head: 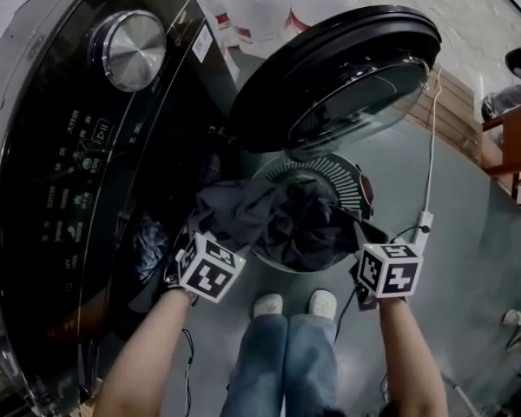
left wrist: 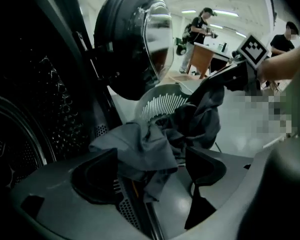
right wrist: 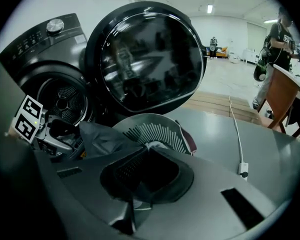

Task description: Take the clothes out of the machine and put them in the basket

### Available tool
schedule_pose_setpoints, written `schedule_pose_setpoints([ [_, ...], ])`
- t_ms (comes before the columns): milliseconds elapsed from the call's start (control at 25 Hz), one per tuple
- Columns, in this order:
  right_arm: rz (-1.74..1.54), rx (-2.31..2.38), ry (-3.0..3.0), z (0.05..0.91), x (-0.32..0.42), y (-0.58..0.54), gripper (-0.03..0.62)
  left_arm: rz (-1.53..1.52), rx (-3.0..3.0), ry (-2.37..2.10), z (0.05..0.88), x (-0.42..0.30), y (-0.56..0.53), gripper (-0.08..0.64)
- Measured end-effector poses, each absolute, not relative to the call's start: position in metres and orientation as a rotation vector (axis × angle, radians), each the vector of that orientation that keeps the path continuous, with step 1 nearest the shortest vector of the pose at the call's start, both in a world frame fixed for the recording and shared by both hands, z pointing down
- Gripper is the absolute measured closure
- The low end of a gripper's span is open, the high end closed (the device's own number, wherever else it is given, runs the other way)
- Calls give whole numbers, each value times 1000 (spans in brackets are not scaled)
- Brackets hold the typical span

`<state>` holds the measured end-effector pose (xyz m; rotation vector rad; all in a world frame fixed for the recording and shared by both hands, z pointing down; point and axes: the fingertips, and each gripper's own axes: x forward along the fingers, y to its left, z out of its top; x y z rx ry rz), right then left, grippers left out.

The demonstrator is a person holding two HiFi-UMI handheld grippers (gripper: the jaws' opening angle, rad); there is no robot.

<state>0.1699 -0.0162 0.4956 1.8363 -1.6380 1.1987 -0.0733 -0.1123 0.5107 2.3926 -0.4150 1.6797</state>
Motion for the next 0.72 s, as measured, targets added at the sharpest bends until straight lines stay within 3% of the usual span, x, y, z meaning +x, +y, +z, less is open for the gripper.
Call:
schedule_pose_setpoints([
  [320,1218,1800,-1667,516,156,-27,581,1972,2441,-643,561,-96,-151,114],
  [520,1216,1775,-1689,523,155,-29,581,1956,2400,-783,574,-94,-183,87],
  [560,1217,1771,-1692,524,155,-29,581,1942,2423,-774,572,-89,-185,170],
  [600,1219,1767,-1695,524,156,-28,581,1913,2461,-765,567,-82,-186,443],
  [640,1220,1763,-1695,525,156,-27,581,1859,2497,-745,560,-73,-184,545],
  [720,1222,1750,-1694,525,157,-26,581,1699,2536,-669,544,-51,-175,545],
])
